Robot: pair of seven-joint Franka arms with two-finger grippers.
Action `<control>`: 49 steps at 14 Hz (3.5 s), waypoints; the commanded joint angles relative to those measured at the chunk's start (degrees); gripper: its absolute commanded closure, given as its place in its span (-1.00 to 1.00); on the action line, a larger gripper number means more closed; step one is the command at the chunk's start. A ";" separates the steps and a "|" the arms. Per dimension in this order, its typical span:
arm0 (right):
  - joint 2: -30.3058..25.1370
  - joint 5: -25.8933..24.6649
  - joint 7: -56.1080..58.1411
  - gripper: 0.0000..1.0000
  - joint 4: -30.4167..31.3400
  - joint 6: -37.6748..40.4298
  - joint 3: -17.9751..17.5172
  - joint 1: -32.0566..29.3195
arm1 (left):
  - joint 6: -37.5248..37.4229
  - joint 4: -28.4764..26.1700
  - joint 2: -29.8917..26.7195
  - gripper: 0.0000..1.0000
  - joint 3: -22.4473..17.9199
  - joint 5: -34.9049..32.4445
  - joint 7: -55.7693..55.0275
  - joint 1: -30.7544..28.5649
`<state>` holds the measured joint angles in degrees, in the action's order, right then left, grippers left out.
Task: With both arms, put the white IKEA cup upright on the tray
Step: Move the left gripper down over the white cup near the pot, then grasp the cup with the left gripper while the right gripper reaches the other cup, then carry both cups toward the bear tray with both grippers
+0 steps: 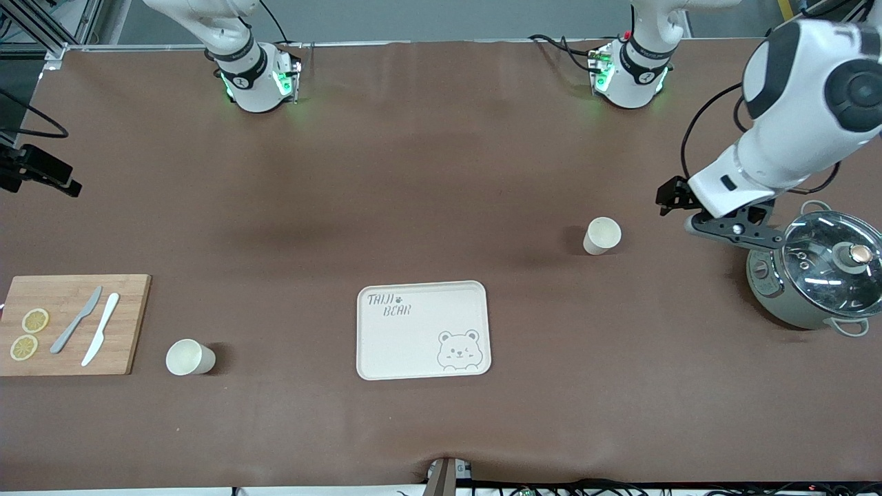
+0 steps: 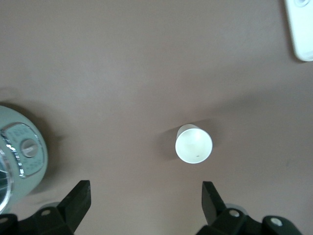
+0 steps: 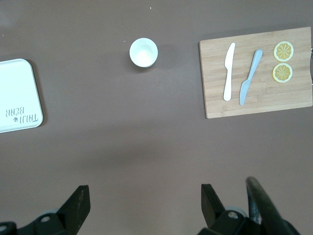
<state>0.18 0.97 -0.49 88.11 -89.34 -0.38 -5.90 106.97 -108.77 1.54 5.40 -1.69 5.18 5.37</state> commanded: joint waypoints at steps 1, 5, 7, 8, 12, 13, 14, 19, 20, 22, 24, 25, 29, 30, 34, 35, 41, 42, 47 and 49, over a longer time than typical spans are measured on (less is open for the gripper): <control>-1.23 -0.97 -0.83 -1.00 0.93 -2.14 0.12 0.54 | 8.92 -11.26 -4.27 -1.00 0.48 0.72 0.97 -0.80; 1.40 -0.18 -0.39 -1.00 -1.09 -3.55 0.12 1.24 | 22.46 -21.47 -3.92 -1.00 0.66 0.73 0.97 -0.89; 3.94 -0.26 -0.30 -1.00 -1.79 -4.52 0.12 3.78 | 27.83 -24.11 -2.34 -1.00 0.66 0.73 0.88 -0.63; 4.74 -0.53 -0.30 -1.00 -1.80 -6.26 0.12 4.40 | 30.47 -25.17 -1.38 -1.00 0.75 0.73 0.27 -0.37; 11.05 -0.44 -0.21 -1.00 -1.71 -15.49 0.12 5.81 | 38.47 -27.81 2.58 -1.00 2.15 0.73 -1.13 -0.28; 13.34 -0.27 -0.21 -1.00 -1.71 -18.03 0.12 5.81 | 40.23 -28.25 3.46 -1.00 2.50 0.73 -1.75 -0.19; 15.53 -0.18 -0.21 -1.00 -1.80 -20.49 0.12 5.73 | 41.47 -28.25 4.68 -1.00 3.55 0.73 -2.54 -0.19; 25.38 -0.09 -0.21 -1.00 -1.80 -33.85 0.12 5.55 | 47.45 -28.25 9.09 -1.00 4.53 0.64 -4.22 -0.10; 27.14 -0.09 -0.12 -1.00 -1.80 -35.88 0.12 5.46 | 47.46 -28.34 9.09 -1.00 4.53 0.55 -4.22 -0.19; 30.48 -0.18 -0.12 -1.00 -1.80 -38.61 0.12 5.46 | 47.46 -29.13 8.83 -1.00 4.53 0.20 -4.04 -0.45; 33.56 -0.18 -0.21 -1.00 -1.80 -42.56 0.12 5.46 | 47.46 -29.92 8.30 -1.00 4.53 -0.07 -3.69 -0.72; 34.79 -0.18 -0.12 -1.00 -1.80 -44.23 0.12 5.46 | 47.46 -30.53 7.78 -1.00 4.53 -0.15 -3.60 -0.80; 39.01 -0.44 -0.12 -1.00 -1.80 -44.78 0.12 5.38 | 47.54 -32.21 6.81 -1.00 4.44 -0.15 -3.34 -0.89; 39.81 -0.44 -0.21 -1.00 -1.80 -45.04 0.12 5.38 | 47.54 -32.47 6.72 -1.00 4.44 -0.15 -3.16 -0.89; 42.53 -0.70 -0.12 -1.00 -1.53 -48.91 0.12 5.46 | 47.81 -32.91 7.33 -1.00 4.44 -0.24 -2.99 -0.89; 43.06 -0.70 -0.04 -1.00 -1.62 -48.99 0.21 5.55 | 47.89 -32.83 7.77 -1.00 4.44 -0.42 -2.38 -0.89; 44.03 -0.79 7.17 0.16 -1.71 -50.93 0.21 5.11 | 47.90 -30.90 12.16 1.00 4.44 -0.33 -3.25 -1.33; 44.03 -0.88 7.17 0.45 -1.80 -50.93 0.21 5.11 | 47.90 -30.54 12.34 1.00 4.44 -0.33 -3.42 -1.33; 43.95 -0.97 7.17 1.00 -1.88 -50.93 0.21 5.29 | 47.37 -27.04 13.40 1.00 4.44 -0.33 -4.48 -0.54; 43.77 -0.97 7.17 1.00 -1.97 -50.93 0.21 5.90 | 45.80 -23.35 14.80 1.00 4.53 -0.42 -7.02 0.07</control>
<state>43.68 0.58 6.33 86.89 -140.51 0.16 -0.33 154.27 -136.39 14.28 9.63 -1.67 0.80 4.83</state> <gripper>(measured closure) 0.960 0.965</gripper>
